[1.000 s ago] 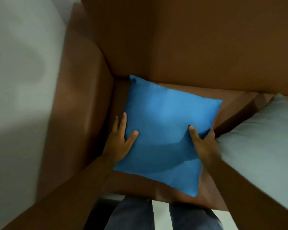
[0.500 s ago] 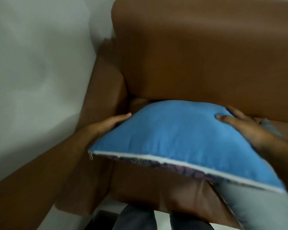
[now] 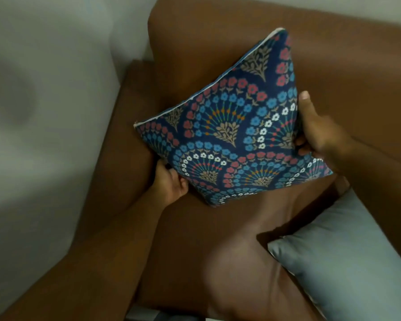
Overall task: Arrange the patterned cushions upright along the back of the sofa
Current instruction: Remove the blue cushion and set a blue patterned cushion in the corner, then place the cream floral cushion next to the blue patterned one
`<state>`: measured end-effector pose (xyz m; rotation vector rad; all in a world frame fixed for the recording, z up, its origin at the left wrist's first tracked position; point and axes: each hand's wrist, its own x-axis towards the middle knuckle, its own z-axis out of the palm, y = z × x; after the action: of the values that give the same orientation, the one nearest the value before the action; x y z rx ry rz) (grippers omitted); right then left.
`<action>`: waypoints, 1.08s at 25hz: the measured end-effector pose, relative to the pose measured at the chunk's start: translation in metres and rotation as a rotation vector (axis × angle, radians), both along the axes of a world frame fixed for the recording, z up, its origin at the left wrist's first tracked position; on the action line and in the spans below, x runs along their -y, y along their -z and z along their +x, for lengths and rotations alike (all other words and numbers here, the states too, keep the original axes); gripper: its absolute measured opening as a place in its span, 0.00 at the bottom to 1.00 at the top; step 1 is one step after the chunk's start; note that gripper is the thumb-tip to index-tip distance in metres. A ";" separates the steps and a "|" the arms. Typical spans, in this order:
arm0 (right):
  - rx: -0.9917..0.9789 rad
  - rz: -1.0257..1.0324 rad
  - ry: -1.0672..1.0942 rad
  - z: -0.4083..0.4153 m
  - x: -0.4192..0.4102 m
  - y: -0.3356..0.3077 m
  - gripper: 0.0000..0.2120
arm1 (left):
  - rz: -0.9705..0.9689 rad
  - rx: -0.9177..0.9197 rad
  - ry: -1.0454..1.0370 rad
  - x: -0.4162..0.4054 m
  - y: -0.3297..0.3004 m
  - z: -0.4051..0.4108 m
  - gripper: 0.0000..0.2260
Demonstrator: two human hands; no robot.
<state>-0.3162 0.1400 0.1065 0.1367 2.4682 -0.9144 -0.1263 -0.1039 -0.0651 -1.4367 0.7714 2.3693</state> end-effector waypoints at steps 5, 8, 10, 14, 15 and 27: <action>-0.190 -0.086 -0.080 0.019 -0.016 0.006 0.34 | -0.099 0.003 -0.113 -0.016 0.011 0.006 0.27; -0.297 -0.151 -0.103 0.066 -0.052 0.009 0.23 | -0.233 0.256 0.070 -0.035 0.012 0.033 0.21; -0.205 -0.053 -0.215 0.118 -0.093 0.017 0.27 | -0.260 0.415 0.310 -0.068 0.009 0.062 0.13; 0.094 0.451 -0.494 0.192 -0.233 0.047 0.45 | -0.463 0.273 0.834 -0.198 -0.001 0.083 0.08; 0.110 0.565 -0.576 0.192 -0.274 0.055 0.44 | -0.618 0.157 0.933 -0.237 0.000 0.080 0.11; 0.020 0.336 -0.916 0.061 -0.497 0.179 0.42 | -1.736 0.066 1.284 -0.537 0.007 0.031 0.40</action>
<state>-0.2552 0.6370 -0.0730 -0.7977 2.2450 -0.1020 -0.0955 0.4328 -0.0725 -0.6037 2.7635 0.3273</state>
